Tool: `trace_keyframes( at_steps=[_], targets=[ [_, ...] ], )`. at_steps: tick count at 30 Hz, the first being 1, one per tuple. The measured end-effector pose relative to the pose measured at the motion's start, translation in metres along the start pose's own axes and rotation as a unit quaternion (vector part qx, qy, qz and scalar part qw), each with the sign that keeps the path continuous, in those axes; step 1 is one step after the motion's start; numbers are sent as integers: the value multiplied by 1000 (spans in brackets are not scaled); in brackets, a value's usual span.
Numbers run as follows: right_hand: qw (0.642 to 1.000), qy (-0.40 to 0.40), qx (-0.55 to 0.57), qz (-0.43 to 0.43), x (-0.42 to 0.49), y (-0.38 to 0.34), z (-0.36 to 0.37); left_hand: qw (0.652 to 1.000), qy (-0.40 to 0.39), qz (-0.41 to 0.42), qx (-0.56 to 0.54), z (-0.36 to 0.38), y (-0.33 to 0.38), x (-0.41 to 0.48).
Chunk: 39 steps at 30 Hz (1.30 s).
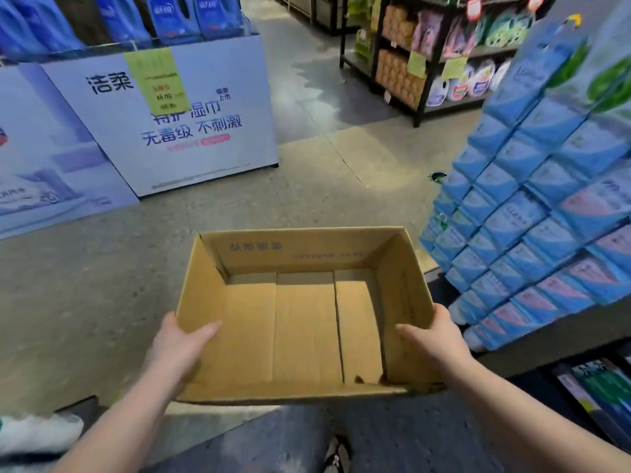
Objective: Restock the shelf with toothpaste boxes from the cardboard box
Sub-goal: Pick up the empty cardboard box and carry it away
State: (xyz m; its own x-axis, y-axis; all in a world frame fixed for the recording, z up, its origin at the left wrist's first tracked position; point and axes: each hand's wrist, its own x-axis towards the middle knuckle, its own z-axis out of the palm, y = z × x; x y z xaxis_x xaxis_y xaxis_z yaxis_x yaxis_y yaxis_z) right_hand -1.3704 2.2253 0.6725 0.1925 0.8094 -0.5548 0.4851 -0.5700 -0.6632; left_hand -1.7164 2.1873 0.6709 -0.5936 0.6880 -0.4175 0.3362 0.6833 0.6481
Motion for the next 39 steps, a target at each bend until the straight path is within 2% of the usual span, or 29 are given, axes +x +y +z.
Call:
trace_keyframes(
  at_steps=[5, 12, 20, 28, 31, 39],
  targets=[
    [999, 9, 24, 29, 56, -36, 1, 999, -17, 18, 27, 18, 64, 73],
    [991, 76, 66, 85, 148, -91, 26, 994, -68, 62, 61, 50, 154, 196],
    [973, 146, 94, 152, 248, -154, 67, 973, -166, 115, 112, 95, 243, 350],
    [937, 194, 165, 240, 344, -163, 85, 944, -209, 152, 208, 197, 318, 452],
    [926, 207, 174, 265, 381, -159, 86, 940, -224, 149, 209, 244, 335, 480],
    [914, 183, 176, 317, 488, -135, 111, 909, -293, 144, 257, 359, 349, 566]
  ],
)
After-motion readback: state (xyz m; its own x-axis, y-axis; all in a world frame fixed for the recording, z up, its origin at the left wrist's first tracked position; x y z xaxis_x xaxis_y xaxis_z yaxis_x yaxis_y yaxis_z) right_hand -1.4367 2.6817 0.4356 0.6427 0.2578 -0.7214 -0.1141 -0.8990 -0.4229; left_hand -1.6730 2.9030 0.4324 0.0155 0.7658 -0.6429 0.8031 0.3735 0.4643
